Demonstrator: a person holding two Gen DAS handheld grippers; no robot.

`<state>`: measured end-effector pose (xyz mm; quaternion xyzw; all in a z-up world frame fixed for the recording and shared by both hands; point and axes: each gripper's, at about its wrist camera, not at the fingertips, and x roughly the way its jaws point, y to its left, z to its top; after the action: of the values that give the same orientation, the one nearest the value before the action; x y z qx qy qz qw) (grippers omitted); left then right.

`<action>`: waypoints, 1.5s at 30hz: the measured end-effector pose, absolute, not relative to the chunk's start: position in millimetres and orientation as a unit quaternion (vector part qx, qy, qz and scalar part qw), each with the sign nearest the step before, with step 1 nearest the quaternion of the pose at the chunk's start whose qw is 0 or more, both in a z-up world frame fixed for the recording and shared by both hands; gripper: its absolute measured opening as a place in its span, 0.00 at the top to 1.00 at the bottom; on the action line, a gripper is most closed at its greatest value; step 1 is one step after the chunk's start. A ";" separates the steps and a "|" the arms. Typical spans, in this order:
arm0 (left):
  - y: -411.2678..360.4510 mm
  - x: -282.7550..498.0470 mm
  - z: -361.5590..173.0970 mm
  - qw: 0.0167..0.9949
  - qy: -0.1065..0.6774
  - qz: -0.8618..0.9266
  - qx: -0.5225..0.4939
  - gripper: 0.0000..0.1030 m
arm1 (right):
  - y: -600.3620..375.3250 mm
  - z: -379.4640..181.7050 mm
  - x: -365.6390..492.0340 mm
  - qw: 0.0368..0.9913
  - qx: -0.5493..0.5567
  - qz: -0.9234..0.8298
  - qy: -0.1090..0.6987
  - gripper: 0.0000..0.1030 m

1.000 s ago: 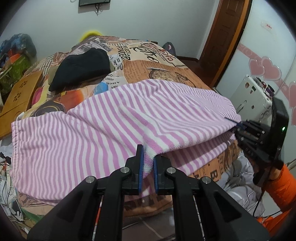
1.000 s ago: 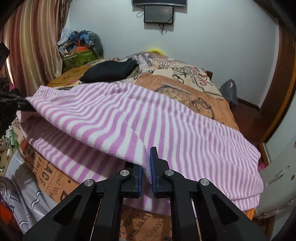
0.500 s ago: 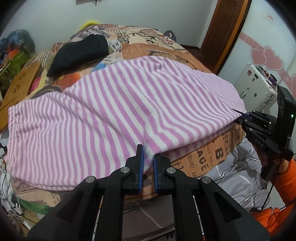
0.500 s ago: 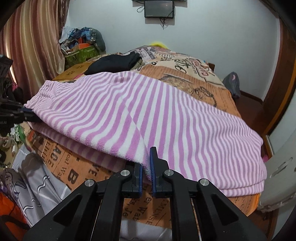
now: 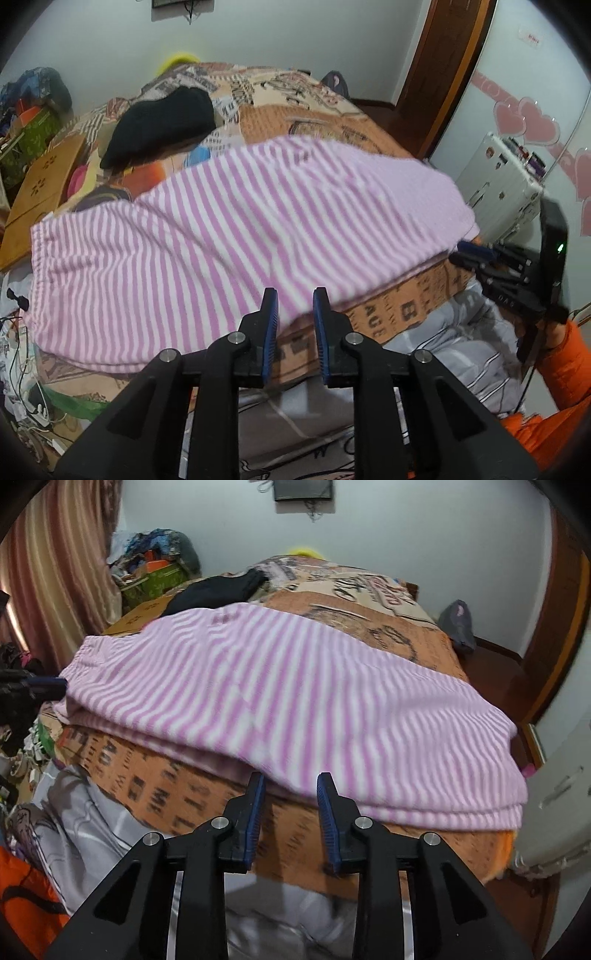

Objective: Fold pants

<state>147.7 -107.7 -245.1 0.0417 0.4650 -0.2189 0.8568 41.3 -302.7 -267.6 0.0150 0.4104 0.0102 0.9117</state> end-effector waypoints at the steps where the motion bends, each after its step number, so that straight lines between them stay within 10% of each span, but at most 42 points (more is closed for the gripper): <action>1: -108.0 149.7 -238.0 0.859 0.460 -0.221 0.036 0.81 | -309.6 -266.9 37.6 0.912 0.019 0.002 0.411 0.74; 32: -117.3 247.2 -308.5 0.859 0.500 -0.113 0.022 0.59 | -513.4 -323.2 44.9 0.868 0.270 -0.191 0.371 0.62; 37: -118.9 246.0 -307.6 0.860 0.499 -0.108 0.024 0.59 | -508.4 -314.5 43.7 0.880 0.243 -0.206 0.351 0.91; 45: -120.6 244.4 -305.9 0.861 0.499 -0.100 0.027 0.59 | -503.6 -295.9 27.6 0.896 0.210 -0.238 0.309 0.94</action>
<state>244.4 -120.6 -305.9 0.0269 0.4987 -0.1002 0.8605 27.6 -503.6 -295.9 0.2097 0.3092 -0.2384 0.8964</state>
